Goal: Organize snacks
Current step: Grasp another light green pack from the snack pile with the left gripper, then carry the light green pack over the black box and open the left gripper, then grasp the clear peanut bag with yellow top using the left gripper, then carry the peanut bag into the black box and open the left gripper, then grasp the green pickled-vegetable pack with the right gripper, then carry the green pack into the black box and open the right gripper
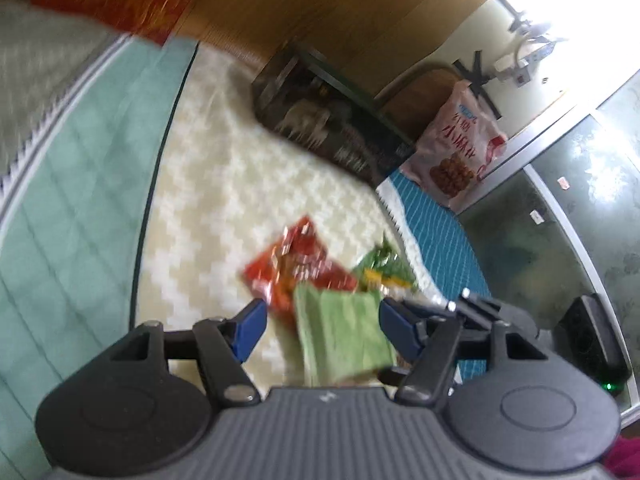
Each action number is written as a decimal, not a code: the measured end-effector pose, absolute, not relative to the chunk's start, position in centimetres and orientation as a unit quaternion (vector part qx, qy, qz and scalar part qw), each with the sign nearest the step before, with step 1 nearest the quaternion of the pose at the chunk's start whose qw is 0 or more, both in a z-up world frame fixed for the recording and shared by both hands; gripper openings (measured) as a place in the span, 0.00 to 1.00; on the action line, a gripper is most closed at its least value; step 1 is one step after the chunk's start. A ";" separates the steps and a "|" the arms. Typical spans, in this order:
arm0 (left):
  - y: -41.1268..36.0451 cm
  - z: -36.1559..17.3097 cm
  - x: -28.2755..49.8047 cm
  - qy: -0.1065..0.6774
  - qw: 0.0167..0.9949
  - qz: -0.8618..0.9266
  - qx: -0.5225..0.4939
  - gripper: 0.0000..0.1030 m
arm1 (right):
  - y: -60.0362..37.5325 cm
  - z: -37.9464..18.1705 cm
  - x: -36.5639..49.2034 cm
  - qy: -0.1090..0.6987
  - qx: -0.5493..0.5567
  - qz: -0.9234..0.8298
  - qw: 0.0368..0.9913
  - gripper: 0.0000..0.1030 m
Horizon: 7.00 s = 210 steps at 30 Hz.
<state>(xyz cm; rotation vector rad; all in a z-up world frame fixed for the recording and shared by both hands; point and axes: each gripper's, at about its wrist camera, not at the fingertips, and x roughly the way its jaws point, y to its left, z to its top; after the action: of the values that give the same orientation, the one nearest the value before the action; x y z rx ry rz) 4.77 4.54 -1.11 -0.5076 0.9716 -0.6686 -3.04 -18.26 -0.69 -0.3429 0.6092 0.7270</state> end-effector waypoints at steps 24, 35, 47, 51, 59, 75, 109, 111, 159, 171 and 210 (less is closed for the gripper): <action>2.5 2.2 5.6 0.395 0.821 -0.339 -0.234 0.46 | -16.7 1.1 -2.2 0.186 -0.177 0.289 0.922 0.40; 0.3 4.3 11.3 0.378 0.830 -0.350 -0.212 0.46 | -17.8 2.2 2.7 0.165 -0.166 0.240 0.942 0.39; -5.8 7.2 21.4 0.344 0.862 -0.336 -0.159 0.52 | -20.8 3.3 13.9 0.158 -0.137 0.162 0.964 0.42; -7.7 5.7 23.8 0.359 0.878 -0.289 -0.127 0.62 | -21.9 2.4 15.9 0.178 -0.104 0.145 0.968 0.45; -5.0 5.8 19.7 0.335 0.873 -0.317 -0.162 0.66 | -26.2 2.6 10.6 0.192 -0.003 0.165 0.967 0.46; -4.1 0.7 8.6 0.447 0.780 -0.406 -0.165 0.66 | -27.1 1.4 -4.0 0.266 0.041 0.278 0.922 0.46; -5.9 5.7 10.7 0.385 0.810 -0.412 -0.158 0.58 | -22.0 3.2 0.3 0.166 -0.095 0.248 0.950 0.31; -6.5 6.8 12.4 0.374 0.819 -0.406 -0.156 0.58 | -22.5 4.2 2.5 0.158 -0.089 0.245 0.952 0.31; -2.9 -3.1 8.4 0.508 0.718 -0.391 -0.271 0.41 | -34.9 -1.9 2.9 0.409 0.365 0.288 0.785 0.40; -2.2 -3.0 8.3 0.499 0.726 -0.385 -0.275 0.42 | -32.3 -0.3 2.6 0.413 0.339 0.293 0.793 0.35; -1.0 1.6 17.0 0.411 0.774 -0.382 -0.294 0.81 | -33.2 2.9 10.7 0.319 0.429 0.289 0.795 0.13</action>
<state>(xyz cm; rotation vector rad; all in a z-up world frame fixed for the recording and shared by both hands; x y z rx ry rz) 17.04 -1.02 1.60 -0.6356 0.8896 -0.8268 10.74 -33.16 2.88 0.9212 0.6849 0.6205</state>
